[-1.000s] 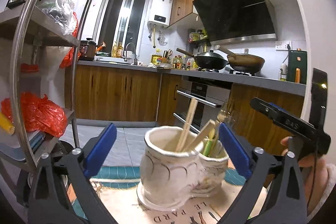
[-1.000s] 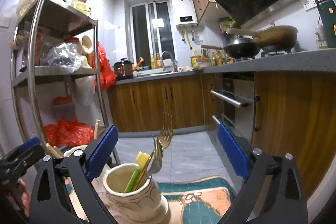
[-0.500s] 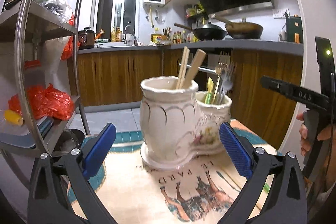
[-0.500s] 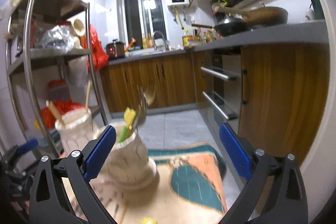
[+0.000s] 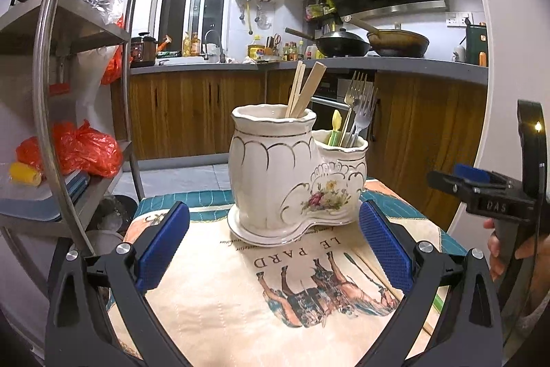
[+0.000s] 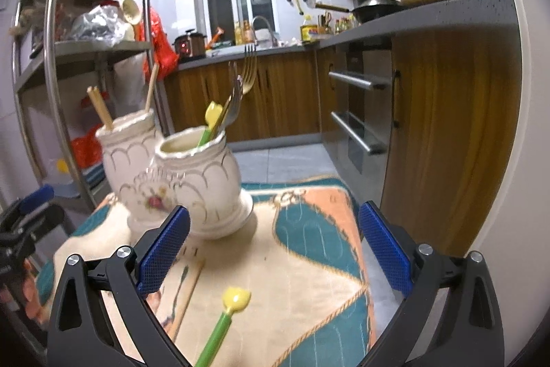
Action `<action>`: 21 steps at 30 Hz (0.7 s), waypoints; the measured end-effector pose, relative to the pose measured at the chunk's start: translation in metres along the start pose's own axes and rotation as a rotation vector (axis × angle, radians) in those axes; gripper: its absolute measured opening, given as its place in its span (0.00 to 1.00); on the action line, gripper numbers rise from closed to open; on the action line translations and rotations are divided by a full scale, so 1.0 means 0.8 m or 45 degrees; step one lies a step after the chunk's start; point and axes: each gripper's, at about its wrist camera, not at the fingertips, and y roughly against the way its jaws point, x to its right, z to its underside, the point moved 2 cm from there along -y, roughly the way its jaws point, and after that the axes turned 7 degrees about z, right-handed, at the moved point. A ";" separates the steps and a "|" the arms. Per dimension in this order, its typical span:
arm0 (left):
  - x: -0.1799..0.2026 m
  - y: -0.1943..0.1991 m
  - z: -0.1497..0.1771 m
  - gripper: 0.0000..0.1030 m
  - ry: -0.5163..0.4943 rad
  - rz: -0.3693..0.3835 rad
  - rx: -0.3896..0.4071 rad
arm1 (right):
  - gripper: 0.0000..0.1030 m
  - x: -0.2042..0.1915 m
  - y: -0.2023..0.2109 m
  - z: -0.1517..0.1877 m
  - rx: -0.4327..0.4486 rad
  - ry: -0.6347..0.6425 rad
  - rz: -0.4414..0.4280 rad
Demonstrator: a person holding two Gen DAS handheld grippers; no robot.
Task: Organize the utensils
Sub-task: 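Move both tools back down over the remaining utensils on the placemat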
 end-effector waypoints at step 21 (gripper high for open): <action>-0.008 -0.018 0.016 0.94 0.053 0.028 -0.139 | 0.88 -0.049 -0.013 0.063 -0.387 0.273 -0.003</action>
